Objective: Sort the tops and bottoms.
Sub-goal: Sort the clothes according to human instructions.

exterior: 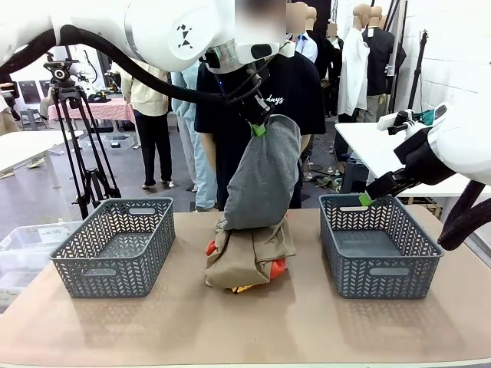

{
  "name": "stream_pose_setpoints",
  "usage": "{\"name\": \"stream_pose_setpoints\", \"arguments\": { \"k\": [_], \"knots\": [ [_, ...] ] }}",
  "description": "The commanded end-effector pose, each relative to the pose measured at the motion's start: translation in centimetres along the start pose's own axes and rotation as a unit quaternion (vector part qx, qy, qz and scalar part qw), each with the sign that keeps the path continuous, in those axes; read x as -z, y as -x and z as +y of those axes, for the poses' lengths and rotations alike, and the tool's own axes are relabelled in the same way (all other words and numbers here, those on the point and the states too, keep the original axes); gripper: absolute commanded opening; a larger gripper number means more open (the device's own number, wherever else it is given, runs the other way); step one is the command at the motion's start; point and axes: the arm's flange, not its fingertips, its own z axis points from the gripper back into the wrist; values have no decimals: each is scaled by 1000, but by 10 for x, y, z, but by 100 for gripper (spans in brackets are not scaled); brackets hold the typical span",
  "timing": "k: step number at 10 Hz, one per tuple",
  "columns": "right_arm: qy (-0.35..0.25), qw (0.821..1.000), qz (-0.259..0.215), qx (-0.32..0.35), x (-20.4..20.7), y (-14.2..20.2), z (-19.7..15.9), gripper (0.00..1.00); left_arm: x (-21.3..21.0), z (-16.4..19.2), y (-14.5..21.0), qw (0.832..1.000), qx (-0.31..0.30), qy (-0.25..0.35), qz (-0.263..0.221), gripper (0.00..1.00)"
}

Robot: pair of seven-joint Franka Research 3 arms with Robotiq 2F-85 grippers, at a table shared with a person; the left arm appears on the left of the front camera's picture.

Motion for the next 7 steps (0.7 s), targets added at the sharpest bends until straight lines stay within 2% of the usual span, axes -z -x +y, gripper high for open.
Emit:
{"name": "stream_pose_setpoints", "arguments": {
  "k": [1,7],
  "knots": [
    [-11,1000,-2,3,3,1,-1,100,-4,0,3,1000,-4,1,-2,0],
    [-11,1000,-2,3,3,1,-1,100,-4,0,3,1000,-4,1,-2,0]
  ]
}}
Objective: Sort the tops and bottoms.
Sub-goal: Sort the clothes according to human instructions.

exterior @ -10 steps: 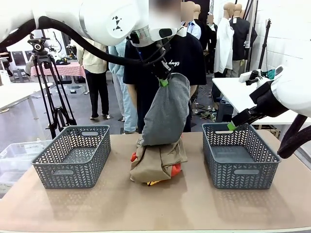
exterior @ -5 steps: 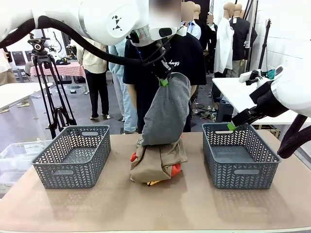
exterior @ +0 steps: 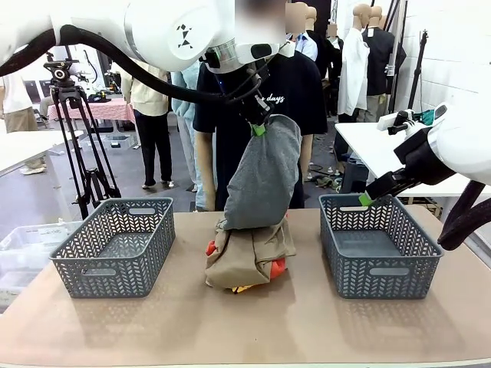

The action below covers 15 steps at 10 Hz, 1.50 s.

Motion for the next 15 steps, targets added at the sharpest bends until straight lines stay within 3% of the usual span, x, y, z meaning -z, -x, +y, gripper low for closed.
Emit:
{"name": "stream_pose_setpoints", "arguments": {
  "k": [1,15],
  "knots": [
    [-11,1000,-2,3,3,1,-1,100,-4,0,3,1000,-4,1,-2,0],
    [-11,1000,-2,3,3,1,-1,100,-4,0,3,1000,-4,1,-2,0]
  ]
}}
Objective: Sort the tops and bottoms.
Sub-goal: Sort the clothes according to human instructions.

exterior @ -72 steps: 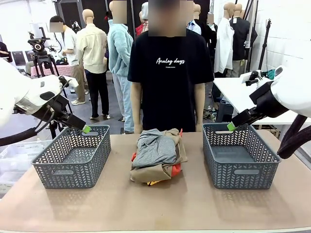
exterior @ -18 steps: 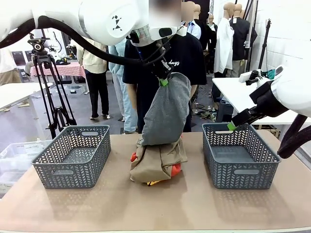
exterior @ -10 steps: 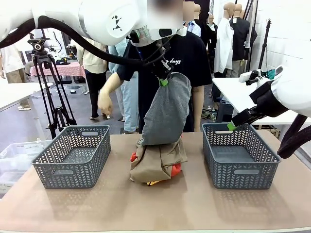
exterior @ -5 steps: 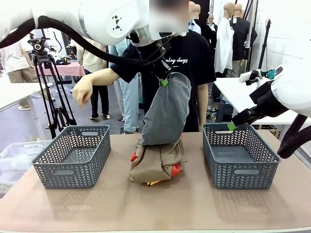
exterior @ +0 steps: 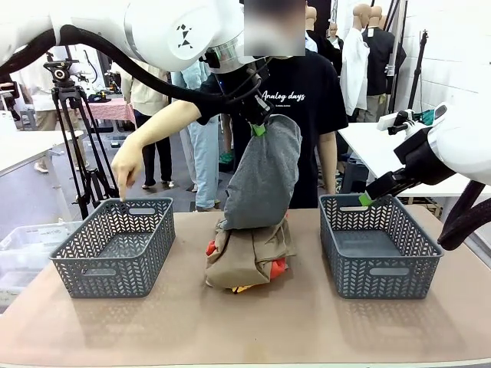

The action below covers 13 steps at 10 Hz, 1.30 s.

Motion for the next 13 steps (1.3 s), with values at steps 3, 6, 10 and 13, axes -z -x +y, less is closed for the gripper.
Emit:
{"name": "stream_pose_setpoints", "arguments": {
  "k": [3,6,10,13],
  "knots": [
    [-11,1000,-2,3,3,1,-1,100,-4,0,3,1000,-4,1,-2,0],
    [-11,1000,-2,3,3,1,-1,100,-4,0,3,1000,-4,1,-2,0],
    [-11,1000,-2,3,3,1,-1,100,-50,13,-1,999,-10,-25,-19,0],
    [-11,1000,-2,3,3,1,-1,100,-124,43,-4,995,-24,-89,-40,0]
  ]
}}
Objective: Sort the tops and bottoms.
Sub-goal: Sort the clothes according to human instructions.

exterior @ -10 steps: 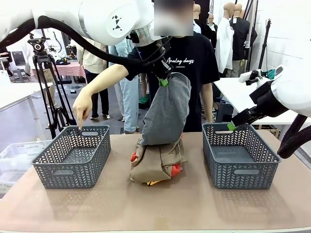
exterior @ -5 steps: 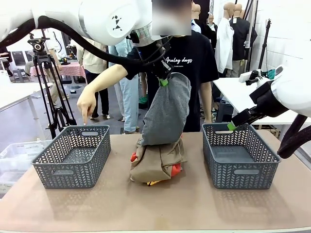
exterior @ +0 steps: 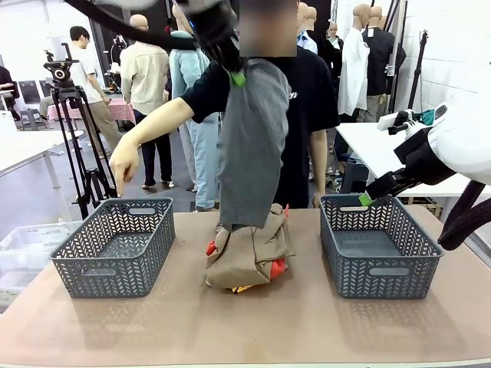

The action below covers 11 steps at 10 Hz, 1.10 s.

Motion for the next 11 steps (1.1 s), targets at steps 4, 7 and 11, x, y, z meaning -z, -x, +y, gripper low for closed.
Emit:
{"name": "stream_pose_setpoints", "arguments": {
  "k": [4,7,11],
  "knots": [
    [-11,1000,-2,3,3,1,-1,100,-52,104,36,979,-128,-156,24,0],
    [-11,1000,-2,3,3,1,-1,100,-67,133,65,963,-183,-196,25,0],
    [-11,1000,-2,3,3,1,-1,100,-68,147,59,967,-180,-180,30,0]
  ]
}}
